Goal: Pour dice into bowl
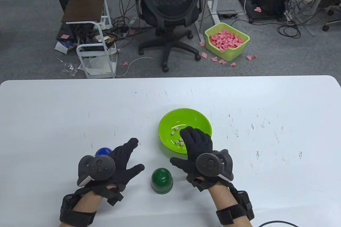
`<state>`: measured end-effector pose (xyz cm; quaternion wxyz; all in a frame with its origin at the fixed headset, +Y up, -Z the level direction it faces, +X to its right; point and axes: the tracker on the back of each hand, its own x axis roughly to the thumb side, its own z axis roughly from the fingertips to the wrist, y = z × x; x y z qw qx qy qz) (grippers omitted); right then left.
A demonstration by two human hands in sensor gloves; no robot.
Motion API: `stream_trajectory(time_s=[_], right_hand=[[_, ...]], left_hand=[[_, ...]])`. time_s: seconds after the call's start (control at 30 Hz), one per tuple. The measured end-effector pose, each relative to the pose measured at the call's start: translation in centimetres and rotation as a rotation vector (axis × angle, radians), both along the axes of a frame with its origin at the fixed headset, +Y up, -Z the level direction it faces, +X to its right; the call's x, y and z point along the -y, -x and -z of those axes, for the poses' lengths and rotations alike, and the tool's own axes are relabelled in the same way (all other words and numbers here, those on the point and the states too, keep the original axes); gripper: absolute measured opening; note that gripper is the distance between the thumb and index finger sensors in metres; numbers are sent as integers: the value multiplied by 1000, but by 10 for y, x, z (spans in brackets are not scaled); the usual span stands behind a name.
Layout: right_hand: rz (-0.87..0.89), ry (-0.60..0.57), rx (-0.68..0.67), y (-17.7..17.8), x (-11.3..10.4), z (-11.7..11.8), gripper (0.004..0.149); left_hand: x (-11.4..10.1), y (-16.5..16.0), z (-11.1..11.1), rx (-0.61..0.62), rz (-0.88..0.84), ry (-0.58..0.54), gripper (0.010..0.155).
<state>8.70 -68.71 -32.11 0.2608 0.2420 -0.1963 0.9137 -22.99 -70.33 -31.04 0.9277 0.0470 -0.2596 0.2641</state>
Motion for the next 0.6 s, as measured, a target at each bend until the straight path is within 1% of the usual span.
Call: stream_trajectory(time_s=[0.23,0.6], right_hand=[[-8,-2,-15,-4,6,-9,99],[8,31,-7,-7,11,-8,98]], left_hand=[[5,-5,0,6,47,-2,90],[10,-4,2,-4,70,20,90]])
